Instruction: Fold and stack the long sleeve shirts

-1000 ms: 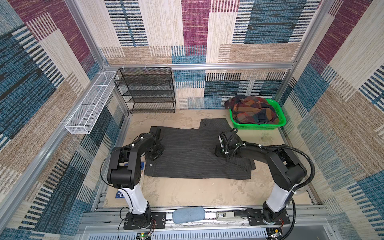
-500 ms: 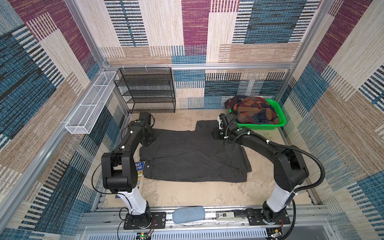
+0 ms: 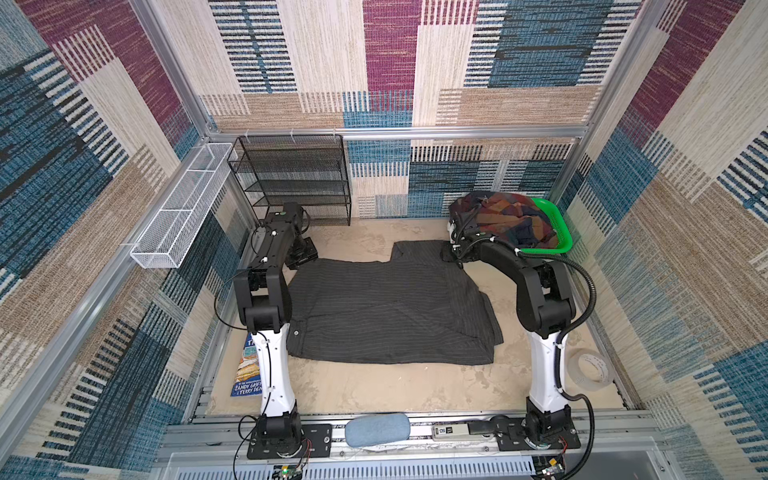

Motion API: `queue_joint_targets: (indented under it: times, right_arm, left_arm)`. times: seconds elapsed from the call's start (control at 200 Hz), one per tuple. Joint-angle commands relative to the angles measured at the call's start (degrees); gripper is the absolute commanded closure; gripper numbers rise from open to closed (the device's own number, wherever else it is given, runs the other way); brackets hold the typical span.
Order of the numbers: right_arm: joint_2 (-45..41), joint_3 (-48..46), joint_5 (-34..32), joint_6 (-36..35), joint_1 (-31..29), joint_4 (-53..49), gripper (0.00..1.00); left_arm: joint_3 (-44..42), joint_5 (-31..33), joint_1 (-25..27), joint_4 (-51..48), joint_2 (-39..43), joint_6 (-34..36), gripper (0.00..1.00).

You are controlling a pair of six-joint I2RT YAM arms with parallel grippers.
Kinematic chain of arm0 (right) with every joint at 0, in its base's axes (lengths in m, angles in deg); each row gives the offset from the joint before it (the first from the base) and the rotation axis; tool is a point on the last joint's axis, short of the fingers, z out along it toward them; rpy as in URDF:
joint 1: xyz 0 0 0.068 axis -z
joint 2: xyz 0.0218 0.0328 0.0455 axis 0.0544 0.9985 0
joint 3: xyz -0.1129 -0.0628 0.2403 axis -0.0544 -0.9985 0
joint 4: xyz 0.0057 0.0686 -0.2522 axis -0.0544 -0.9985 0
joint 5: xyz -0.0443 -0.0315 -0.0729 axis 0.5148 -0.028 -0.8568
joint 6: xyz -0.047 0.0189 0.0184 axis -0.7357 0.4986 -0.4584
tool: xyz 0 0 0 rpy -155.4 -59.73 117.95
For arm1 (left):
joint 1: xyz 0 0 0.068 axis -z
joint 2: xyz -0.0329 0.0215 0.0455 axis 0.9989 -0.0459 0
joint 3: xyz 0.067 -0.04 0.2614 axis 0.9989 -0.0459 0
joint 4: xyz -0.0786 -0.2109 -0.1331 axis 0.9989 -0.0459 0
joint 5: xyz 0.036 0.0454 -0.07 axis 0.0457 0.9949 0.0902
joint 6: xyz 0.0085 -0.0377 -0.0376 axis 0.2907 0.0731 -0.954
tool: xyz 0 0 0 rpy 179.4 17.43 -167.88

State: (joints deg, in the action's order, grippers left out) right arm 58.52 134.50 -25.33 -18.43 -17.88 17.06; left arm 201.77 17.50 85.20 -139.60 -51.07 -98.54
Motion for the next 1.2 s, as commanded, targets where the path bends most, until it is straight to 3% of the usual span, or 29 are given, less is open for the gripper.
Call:
queue_joint_targets:
  times: [0.0,0.2,0.571,0.931,1.077,1.192]
  right_arm:
    - [0.39,-1.11,-1.09,-1.25,0.56,0.66,0.47]
    - [1.34,-3.09,-1.86,-0.88,1.49,2.21,0.41]
    - [3.51,-4.76,0.70,0.00,1.76,4.22,0.43]
    - [1.72,-7.87,2.48,-0.35,1.76,5.46,0.56]
    - [0.74,-8.52,3.31,-0.67,1.83,5.69,0.59]
    - [0.30,-9.13,3.76,-0.61,1.79,5.76,0.60]
  left_arm:
    - [1.54,0.38,-0.01,-2.40,-1.96,3.26,0.43]
    - [3.07,3.55,0.06,-1.59,-4.43,3.07,0.42]
    - [2.30,6.83,-0.19,-0.99,-2.61,2.21,0.43]
    - [11.47,3.00,-1.49,-0.78,-9.32,1.83,0.44]
    - [18.30,-2.02,-1.52,0.11,-14.43,-1.49,0.44]
    - [18.64,-3.79,-1.43,3.44,-15.28,-4.41,0.44]
